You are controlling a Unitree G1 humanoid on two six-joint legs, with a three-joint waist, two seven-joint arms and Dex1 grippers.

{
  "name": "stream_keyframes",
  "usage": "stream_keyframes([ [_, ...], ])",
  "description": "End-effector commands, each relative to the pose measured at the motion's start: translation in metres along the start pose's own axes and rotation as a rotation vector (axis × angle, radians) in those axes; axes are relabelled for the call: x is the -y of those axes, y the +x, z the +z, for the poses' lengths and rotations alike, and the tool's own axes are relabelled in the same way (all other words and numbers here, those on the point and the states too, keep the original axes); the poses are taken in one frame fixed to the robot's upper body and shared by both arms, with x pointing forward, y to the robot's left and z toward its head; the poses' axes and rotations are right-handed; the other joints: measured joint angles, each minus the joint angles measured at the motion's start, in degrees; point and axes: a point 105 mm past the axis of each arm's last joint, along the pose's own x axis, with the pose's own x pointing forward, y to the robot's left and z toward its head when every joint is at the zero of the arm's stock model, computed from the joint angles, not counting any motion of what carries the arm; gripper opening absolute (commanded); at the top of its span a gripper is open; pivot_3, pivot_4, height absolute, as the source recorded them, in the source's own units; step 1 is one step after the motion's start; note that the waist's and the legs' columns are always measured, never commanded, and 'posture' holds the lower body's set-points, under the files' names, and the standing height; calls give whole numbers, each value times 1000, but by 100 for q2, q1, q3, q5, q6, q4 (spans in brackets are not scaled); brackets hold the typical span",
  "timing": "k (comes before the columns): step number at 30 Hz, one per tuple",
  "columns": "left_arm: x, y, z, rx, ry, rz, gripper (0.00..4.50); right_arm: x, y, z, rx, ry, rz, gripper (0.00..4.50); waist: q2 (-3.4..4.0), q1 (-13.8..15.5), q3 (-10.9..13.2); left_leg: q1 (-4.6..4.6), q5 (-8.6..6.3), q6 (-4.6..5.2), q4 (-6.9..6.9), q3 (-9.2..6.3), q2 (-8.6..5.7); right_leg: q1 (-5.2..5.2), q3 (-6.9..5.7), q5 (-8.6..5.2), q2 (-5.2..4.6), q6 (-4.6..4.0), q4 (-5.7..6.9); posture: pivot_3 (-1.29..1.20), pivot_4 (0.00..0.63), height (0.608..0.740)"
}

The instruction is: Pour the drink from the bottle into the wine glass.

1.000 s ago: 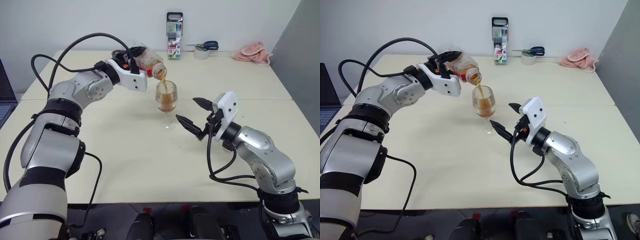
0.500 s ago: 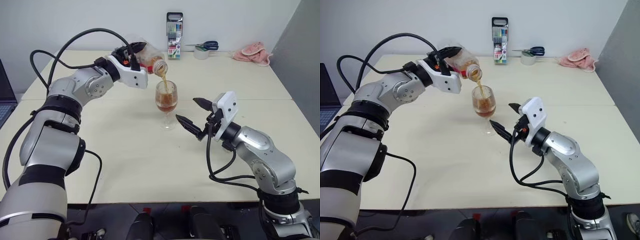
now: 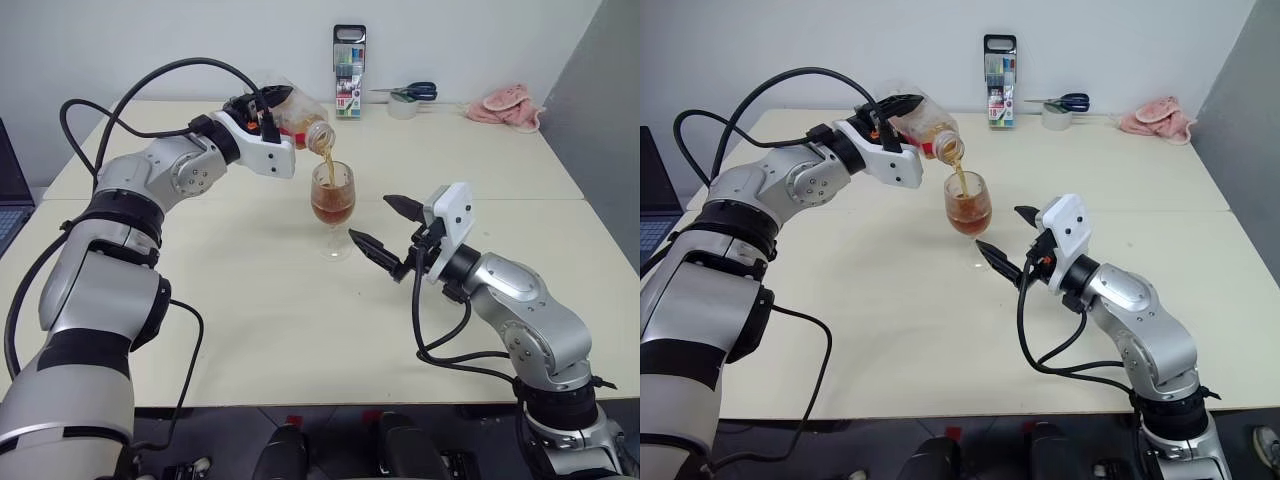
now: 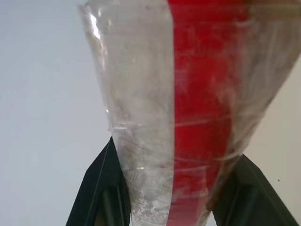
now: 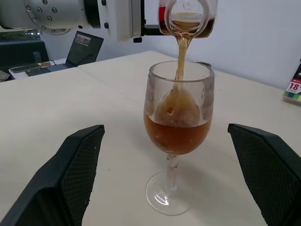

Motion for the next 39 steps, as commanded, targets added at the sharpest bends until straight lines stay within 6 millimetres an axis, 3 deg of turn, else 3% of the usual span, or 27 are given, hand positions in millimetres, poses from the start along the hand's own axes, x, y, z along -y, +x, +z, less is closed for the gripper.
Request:
stream_keyframes([
  [1, -26, 1, -4, -8, 28, 71, 1684, -6, -1, 14, 54, -32, 21, 4500, 0, 0, 0, 0, 0, 0, 0, 0, 0, 0, 0, 0, 0, 0, 0, 0, 150, 740],
  [16, -17, 7, 2, -10, -146, 55, 1684, -13, 1, 21, 84, -42, 41, 4500, 0, -1, 0, -1, 0, -1, 2, 0, 0, 0, 0, 0, 0, 0, 1, 0, 150, 740],
  [20, -11, 8, 7, 9, -270, 56, 1684, -16, 3, 25, 106, -58, 57, 4500, 0, -5, 0, 0, 5, -8, 3, 0, 0, 0, 0, 0, 0, 0, 2, 0, 150, 740],
  [23, -6, 5, 1, -29, -466, 86, 1684, -19, 3, 28, 122, -69, 80, 4500, 0, -6, 0, 0, 7, -12, 6, 0, 1, 0, 0, 0, -1, 0, 3, 0, 150, 740],
  [28, 8, -16, -30, -169, -864, 136, 1684, -34, 1, 30, 121, -52, 199, 4500, 0, -68, 0, 1, 6, -11, 9, -2, 4, 0, -1, 0, 1, -1, 8, 0, 150, 740],
  [32, 27, -47, -51, -275, -1226, 204, 1684, -42, 0, 27, 73, -78, 273, 4500, 1, -157, -1, 1, 7, -12, 12, -8, 6, 0, -1, 1, 1, -1, 10, 0, 150, 740],
  [39, 73, -108, -55, -445, -1530, 234, 1684, -37, 11, 29, 36, -124, 278, 4500, 0, -170, -2, 5, 9, -17, 20, -15, 9, 1, -2, 1, 1, -1, 16, 0, 150, 740],
])
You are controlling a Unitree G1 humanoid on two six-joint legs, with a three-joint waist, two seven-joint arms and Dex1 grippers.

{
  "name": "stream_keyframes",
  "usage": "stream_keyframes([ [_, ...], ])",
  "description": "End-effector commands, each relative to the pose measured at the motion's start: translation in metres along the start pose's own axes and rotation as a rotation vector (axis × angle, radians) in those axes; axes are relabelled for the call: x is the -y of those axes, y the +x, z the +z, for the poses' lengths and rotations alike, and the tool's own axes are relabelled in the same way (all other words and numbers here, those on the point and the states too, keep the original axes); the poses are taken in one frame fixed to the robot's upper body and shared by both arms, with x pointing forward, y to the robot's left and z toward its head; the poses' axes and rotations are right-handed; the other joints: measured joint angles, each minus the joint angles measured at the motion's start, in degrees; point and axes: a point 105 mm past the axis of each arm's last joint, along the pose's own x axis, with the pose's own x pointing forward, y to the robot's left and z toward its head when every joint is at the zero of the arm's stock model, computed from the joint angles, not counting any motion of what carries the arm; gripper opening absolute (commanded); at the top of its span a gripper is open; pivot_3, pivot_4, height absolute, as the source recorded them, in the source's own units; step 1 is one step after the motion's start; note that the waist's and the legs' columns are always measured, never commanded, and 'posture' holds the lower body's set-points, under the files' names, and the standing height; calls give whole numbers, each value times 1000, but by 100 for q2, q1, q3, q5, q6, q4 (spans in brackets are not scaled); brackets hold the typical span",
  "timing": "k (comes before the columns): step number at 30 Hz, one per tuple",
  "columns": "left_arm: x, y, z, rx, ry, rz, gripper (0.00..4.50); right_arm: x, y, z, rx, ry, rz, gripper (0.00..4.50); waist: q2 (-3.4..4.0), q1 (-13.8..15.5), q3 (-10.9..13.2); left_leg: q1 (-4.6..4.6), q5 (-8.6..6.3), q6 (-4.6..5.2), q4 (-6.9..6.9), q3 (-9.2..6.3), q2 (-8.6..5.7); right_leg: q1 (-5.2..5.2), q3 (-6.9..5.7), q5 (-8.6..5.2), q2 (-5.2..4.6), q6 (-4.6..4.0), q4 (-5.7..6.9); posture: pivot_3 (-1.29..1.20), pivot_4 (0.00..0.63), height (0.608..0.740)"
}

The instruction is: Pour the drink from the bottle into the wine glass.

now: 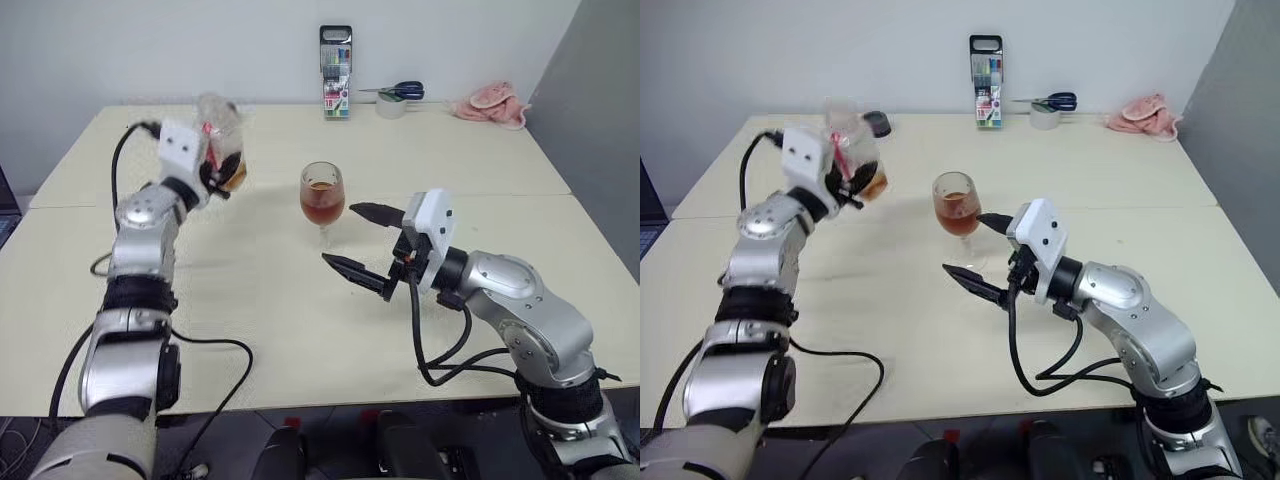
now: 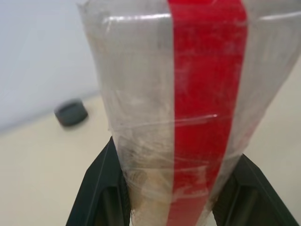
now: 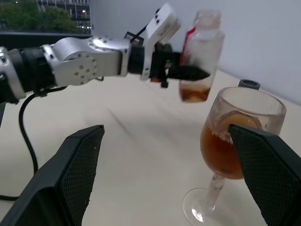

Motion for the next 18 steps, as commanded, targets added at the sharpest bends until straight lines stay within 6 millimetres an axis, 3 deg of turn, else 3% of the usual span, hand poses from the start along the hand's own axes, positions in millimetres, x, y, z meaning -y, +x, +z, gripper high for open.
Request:
stream_keyframes([
  [1, -13, -18, 12, 45, -91, 53, 1684, 1, 3, 8, 11, -32, 19, 4500, -1, 16, 0, -2, 0, 0, 1, -2, -1, 0, -1, 0, 0, 0, 0, 0, 150, 740],
  [9, -16, -45, -27, -66, -116, 111, 1684, -3, 10, 5, -10, -33, 70, 4500, -1, 139, -1, -11, -6, 9, 40, -1, -5, 9, -1, 1, -4, 1, 1, 0, 150, 740],
  [17, -16, -57, -51, -120, -86, 116, 1684, -6, 13, 3, -24, -34, 90, 4500, -1, 174, -2, -9, -12, 18, 41, 3, -3, 9, 2, 1, -4, 2, 3, 0, 150, 740],
  [18, -17, -58, -54, -126, -76, 122, 2034, -6, 13, 2, -31, -37, 94, 4500, -1, 172, -2, -8, -12, 19, 41, 4, -2, 9, 3, 1, -3, 2, 3, 0, 150, 740],
])
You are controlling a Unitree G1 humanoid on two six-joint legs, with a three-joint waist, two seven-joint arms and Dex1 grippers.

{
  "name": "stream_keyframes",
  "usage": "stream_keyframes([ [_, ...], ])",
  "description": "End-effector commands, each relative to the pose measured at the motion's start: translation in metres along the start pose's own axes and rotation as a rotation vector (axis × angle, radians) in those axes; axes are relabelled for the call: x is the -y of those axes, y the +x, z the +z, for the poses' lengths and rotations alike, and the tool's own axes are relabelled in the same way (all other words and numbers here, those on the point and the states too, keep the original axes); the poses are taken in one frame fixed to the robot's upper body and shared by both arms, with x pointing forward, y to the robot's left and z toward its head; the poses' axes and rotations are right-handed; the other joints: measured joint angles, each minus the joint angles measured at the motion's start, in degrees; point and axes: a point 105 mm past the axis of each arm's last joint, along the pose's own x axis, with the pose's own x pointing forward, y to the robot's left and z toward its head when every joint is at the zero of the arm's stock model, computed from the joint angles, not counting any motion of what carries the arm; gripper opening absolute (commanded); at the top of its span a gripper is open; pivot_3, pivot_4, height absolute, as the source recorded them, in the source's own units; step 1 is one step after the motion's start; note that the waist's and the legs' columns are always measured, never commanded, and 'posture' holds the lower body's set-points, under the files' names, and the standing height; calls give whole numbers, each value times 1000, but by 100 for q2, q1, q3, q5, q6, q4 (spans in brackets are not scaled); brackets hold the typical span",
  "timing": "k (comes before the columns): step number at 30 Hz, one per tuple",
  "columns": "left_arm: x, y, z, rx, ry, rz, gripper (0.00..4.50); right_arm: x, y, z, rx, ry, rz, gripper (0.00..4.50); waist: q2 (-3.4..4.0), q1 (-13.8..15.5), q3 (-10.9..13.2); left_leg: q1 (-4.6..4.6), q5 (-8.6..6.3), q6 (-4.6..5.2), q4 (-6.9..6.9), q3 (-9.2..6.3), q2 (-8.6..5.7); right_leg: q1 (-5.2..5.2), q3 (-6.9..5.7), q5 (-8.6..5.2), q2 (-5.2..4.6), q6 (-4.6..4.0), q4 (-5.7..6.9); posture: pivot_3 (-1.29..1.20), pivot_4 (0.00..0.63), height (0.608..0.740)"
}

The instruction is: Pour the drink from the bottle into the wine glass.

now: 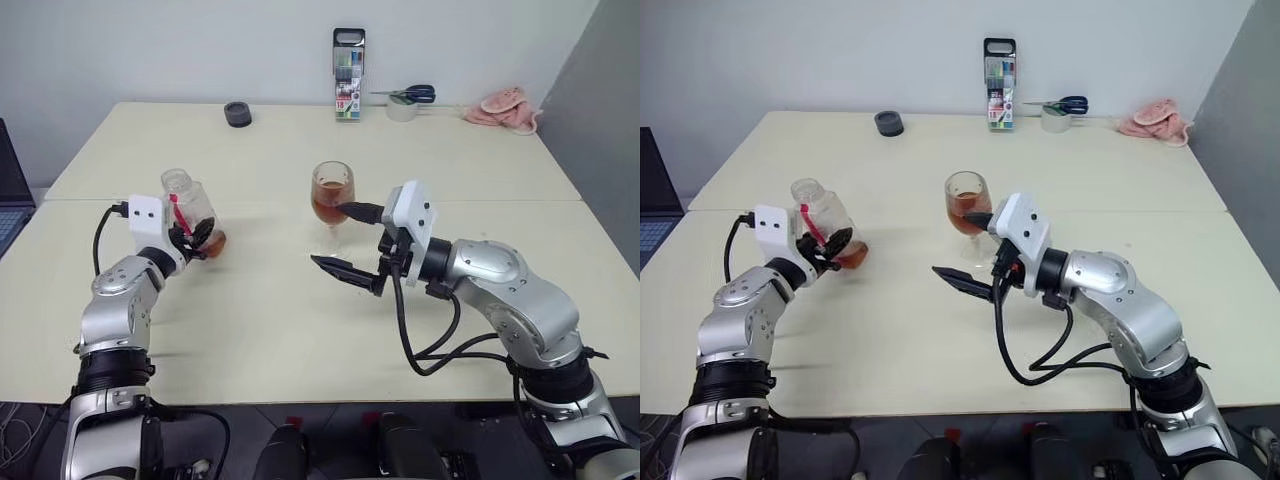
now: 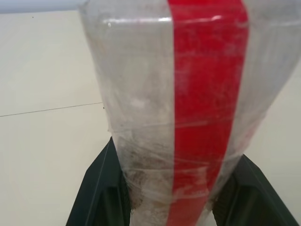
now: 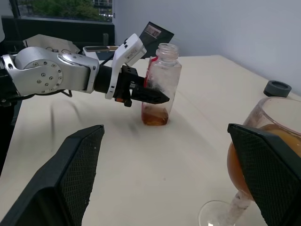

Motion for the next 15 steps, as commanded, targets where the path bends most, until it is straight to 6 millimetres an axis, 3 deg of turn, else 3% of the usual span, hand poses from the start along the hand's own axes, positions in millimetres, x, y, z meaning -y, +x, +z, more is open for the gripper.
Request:
stream_keyframes([
  [1, -8, -6, -2, 1, 52, 25, 2416, -3, 2, 8, 6, -50, 22, 4500, 0, -3, 0, 1, 0, 0, 0, 1, 1, 0, 1, 0, 0, 0, 0, 0, 150, 740],
  [7, -5, -7, -1, 13, 65, 13, 4314, -1, 0, 4, -22, -67, 10, 4500, 0, 12, 0, -2, -1, 2, 1, -2, -1, 0, -2, 0, 0, 0, 1, 0, 150, 740],
  [15, 1, -14, -5, 22, 116, -5, 4460, -2, -5, -4, -43, -53, 5, 4500, 0, 17, 0, -2, -1, 2, 1, -1, -1, 0, -1, 0, -1, 1, -1, 0, 150, 740],
])
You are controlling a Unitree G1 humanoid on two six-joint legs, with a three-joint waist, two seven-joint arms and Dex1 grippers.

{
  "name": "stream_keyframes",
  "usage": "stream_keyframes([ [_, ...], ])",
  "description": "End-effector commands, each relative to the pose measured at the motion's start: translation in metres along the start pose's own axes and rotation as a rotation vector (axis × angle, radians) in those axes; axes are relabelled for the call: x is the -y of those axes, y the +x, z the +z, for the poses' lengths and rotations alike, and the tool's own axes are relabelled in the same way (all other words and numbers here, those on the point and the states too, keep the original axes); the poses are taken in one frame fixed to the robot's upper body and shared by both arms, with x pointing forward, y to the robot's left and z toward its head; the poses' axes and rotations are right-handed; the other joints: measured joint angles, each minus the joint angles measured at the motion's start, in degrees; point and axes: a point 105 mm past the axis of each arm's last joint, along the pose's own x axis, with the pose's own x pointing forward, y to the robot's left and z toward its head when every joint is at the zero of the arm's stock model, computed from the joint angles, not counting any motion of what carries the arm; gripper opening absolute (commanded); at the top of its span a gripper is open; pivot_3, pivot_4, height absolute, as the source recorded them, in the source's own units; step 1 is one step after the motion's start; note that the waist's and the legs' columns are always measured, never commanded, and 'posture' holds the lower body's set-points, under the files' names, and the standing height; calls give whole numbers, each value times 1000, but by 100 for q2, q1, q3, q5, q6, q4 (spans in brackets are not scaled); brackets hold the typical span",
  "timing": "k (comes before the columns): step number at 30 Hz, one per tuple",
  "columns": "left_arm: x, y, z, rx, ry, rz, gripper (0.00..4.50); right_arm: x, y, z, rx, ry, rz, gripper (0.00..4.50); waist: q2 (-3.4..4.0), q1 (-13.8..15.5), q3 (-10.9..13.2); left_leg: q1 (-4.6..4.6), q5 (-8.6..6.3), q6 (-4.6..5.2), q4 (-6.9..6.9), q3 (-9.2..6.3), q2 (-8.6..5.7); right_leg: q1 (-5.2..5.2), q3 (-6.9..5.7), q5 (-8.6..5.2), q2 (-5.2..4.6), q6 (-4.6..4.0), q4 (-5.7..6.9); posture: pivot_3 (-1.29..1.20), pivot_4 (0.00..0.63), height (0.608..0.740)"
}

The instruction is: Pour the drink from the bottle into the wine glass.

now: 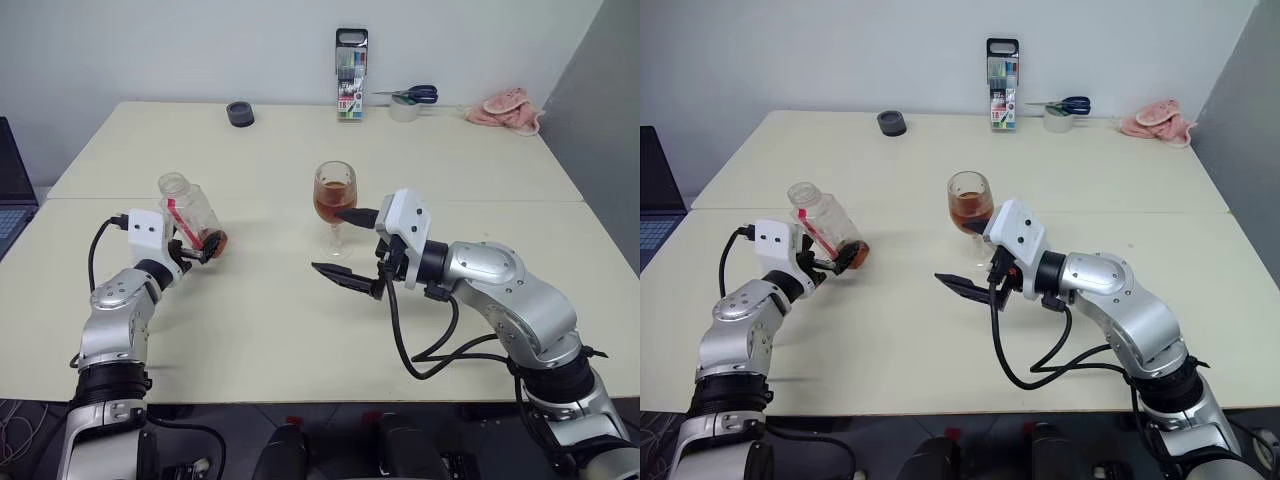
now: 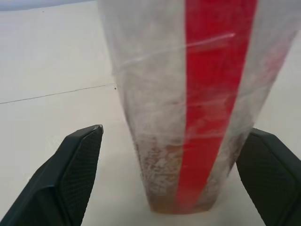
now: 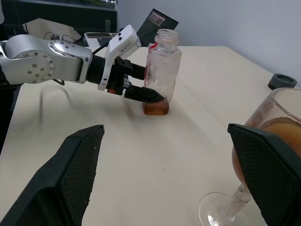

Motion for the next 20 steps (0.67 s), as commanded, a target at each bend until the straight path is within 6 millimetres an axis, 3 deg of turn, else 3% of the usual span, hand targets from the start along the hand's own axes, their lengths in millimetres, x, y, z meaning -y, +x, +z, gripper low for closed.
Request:
stream_keyframes([
  [1, 2, -10, 10, 53, 49, -2, 4460, 0, -7, -2, 2, -21, -17, 4500, 0, 2, 0, 0, 0, 0, -1, 0, 0, 0, 0, 0, 0, 0, 0, 0, 150, 740],
  [7, 4, -37, 8, 76, 2, 64, 4460, 12, -28, -35, 20, 12, -195, 4500, -3, 28, -1, -1, -1, 0, -4, 0, 4, 1, 1, 0, -4, 0, -6, 0, 150, 740],
  [12, 8, -61, 6, 76, 39, 129, 4460, 29, -55, -65, 135, 133, -505, 4500, -3, 37, -2, 5, -2, 0, -8, 5, 6, 5, 5, 0, 0, 1, -6, 0, 150, 740],
  [20, 16, -71, 2, 105, 8, 190, 4460, 26, -61, -93, 163, 214, -675, 4500, -2, 42, -2, 11, -2, 0, -13, 10, 7, 7, 8, 0, 5, 2, -6, 0, 150, 740],
])
